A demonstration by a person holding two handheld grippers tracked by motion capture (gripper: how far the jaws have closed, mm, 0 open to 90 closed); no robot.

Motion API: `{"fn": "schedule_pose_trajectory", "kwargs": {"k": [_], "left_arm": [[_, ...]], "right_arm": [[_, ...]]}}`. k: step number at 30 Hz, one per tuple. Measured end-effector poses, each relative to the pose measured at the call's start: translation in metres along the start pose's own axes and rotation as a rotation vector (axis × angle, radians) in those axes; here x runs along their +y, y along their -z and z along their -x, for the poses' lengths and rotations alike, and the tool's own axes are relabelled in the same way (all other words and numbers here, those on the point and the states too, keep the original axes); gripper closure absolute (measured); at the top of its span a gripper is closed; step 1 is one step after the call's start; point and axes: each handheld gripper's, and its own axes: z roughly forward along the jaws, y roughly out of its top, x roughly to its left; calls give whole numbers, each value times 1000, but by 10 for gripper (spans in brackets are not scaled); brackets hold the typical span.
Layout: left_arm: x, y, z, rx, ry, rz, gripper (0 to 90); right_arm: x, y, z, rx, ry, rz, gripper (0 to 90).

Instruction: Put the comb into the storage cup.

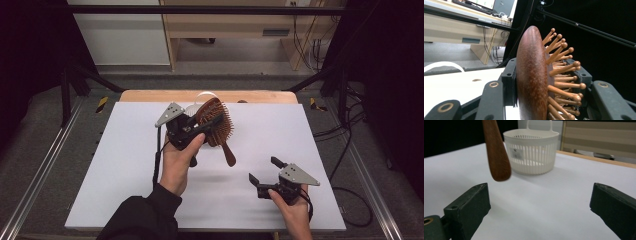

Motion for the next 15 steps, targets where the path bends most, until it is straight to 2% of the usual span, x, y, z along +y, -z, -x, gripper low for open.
{"fn": "schedule_pose_trajectory", "kwargs": {"k": [3, 6, 12, 15], "left_arm": [[1, -1, 3, -1, 3, 6, 504], [2, -2, 4, 2, 16, 13, 504], [8, -4, 4, 6, 26, 16, 503], [15, -5, 4, 7, 29, 25, 503]], "right_arm": [[-3, -1, 3, -11, -7, -28, 44], [-4, -1, 5, 4, -5, -20, 40], [-4, 1, 6, -17, 9, -6, 42], [-5, 0, 6, -43, 23, -5, 45]]}}
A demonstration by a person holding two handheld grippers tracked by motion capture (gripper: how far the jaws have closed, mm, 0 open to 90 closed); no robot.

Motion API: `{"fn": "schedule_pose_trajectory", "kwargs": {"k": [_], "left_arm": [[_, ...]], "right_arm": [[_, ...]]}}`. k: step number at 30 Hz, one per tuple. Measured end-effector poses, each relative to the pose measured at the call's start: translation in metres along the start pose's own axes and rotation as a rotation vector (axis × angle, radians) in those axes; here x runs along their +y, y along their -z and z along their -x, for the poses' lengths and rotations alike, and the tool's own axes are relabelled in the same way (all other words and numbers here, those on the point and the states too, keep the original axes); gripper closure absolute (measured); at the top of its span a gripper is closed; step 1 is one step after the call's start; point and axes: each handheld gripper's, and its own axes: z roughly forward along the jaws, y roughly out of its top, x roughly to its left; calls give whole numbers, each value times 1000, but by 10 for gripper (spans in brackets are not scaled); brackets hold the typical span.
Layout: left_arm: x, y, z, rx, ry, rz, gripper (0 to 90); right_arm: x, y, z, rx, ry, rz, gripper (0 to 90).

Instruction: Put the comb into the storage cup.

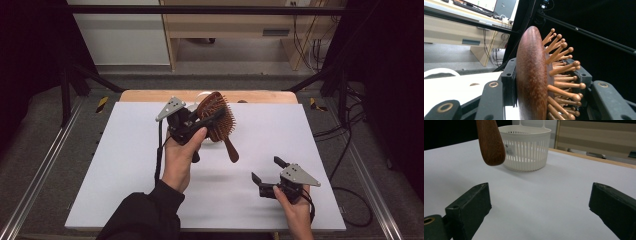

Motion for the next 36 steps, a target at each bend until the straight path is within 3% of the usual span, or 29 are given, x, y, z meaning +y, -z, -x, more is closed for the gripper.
{"fn": "schedule_pose_trajectory", "kwargs": {"k": [7, 15, 18, 25, 32, 36], "left_arm": [[18, -4, -2, 13, 3, 16, 503], [37, -10, 0, 20, -15, 29, 502], [44, -12, 1, 22, -29, 29, 502], [54, -17, 1, 30, -47, 35, 503], [61, -21, 1, 51, -72, 52, 502], [61, -26, -4, 56, -74, 60, 502]], "right_arm": [[0, 1, -1, -58, 24, 38, 35], [-1, 0, -2, -77, 34, 49, 42], [-1, 1, -1, -98, 16, 94, 50], [-2, 3, 3, -110, 1, 121, 46], [-2, 3, 1, -106, 23, 116, 42], [-2, 3, 2, -95, 2, 122, 34]]}}
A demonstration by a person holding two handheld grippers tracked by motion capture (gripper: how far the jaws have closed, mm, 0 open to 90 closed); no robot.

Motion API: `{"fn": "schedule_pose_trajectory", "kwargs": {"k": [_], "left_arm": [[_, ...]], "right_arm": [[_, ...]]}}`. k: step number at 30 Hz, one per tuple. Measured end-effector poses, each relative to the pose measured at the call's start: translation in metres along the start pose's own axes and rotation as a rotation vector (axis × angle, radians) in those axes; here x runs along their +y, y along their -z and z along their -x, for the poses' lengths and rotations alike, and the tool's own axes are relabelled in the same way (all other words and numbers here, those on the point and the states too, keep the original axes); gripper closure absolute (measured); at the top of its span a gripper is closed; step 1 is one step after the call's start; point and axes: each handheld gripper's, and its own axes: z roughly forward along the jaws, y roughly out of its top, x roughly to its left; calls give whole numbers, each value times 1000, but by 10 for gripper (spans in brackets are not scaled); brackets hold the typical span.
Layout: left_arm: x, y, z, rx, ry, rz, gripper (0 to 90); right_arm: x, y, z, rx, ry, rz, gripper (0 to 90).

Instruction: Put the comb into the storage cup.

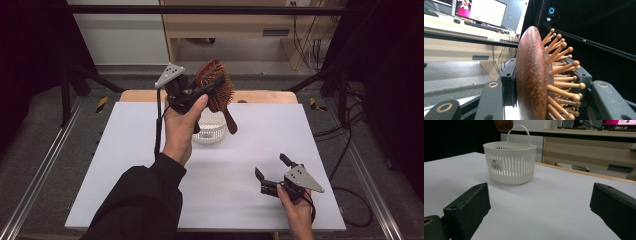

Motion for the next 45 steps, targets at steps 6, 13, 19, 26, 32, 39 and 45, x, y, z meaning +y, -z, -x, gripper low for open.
{"fn": "schedule_pose_trajectory", "kwargs": {"k": [6, 13, 19, 26, 32, 39, 45], "left_arm": [[-1, -6, -14, 25, 24, 8, 503], [6, -13, -21, 52, 35, 26, 502], [8, -21, -28, 65, 43, 34, 502], [7, -23, -36, 79, 41, 37, 503], [9, -21, -42, 100, 36, 44, 502], [10, -21, -47, 118, 27, 47, 502], [8, -23, -51, 140, 26, 62, 502]], "right_arm": [[0, 0, 0, 7, -7, -1, 34], [0, 0, -1, 12, 1, -1, 39], [1, 2, 2, 6, -12, 4, 35], [1, 2, 3, 24, -45, -12, 25], [1, 1, 3, 33, -53, -16, 24], [1, 1, 4, 36, -47, -17, 26], [1, 1, 4, 40, -50, -18, 27]]}}
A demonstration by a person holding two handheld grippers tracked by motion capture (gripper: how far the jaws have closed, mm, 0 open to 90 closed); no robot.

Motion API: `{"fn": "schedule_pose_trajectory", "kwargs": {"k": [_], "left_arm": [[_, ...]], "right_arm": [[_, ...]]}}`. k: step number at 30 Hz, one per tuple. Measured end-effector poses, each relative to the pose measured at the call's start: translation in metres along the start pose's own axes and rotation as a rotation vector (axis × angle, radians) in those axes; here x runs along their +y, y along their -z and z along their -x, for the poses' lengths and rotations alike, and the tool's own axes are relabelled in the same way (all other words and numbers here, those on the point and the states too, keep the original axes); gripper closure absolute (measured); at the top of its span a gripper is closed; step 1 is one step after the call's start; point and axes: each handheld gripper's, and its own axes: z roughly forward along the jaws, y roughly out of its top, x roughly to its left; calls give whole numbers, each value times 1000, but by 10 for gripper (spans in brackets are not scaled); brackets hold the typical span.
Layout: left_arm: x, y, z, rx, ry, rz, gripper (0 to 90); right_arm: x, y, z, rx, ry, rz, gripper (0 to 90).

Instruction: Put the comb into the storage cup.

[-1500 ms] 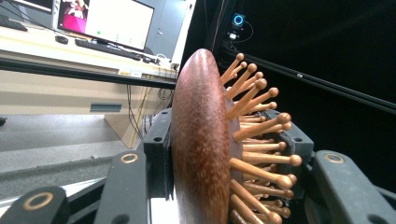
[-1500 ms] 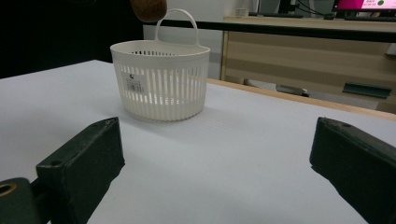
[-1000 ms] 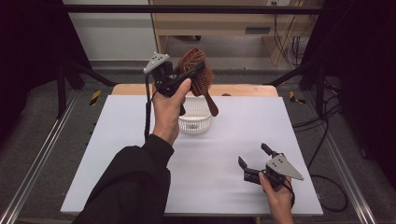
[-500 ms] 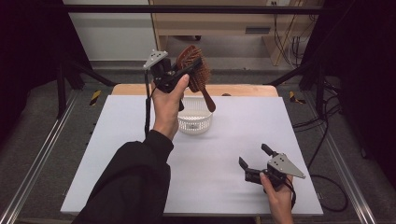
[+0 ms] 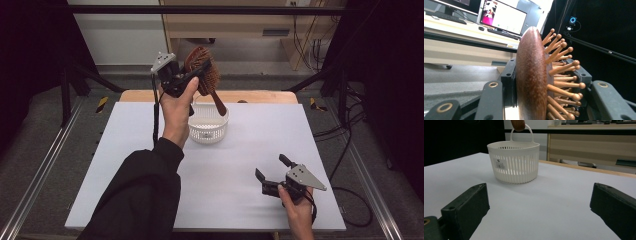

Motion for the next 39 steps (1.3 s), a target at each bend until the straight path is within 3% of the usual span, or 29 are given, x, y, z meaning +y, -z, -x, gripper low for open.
{"fn": "schedule_pose_trajectory", "kwargs": {"k": [5, 11, 29, 33, 39], "left_arm": [[-3, -3, -4, 9, -9, 1, 502], [-7, -6, -3, 11, -57, -6, 501], [-18, -9, -18, 46, -33, -13, 500], [-24, -12, -21, 49, -32, -18, 500], [-41, -17, -27, 87, -22, -30, 500]], "right_arm": [[0, 0, 1, 1, -2, 1, 27], [0, 0, 2, -4, -9, 5, 27], [-1, -1, 1, 4, -5, -3, 31], [-1, -1, 1, 7, -3, 0, 31], [-1, -3, 1, 7, -4, -1, 32]]}}
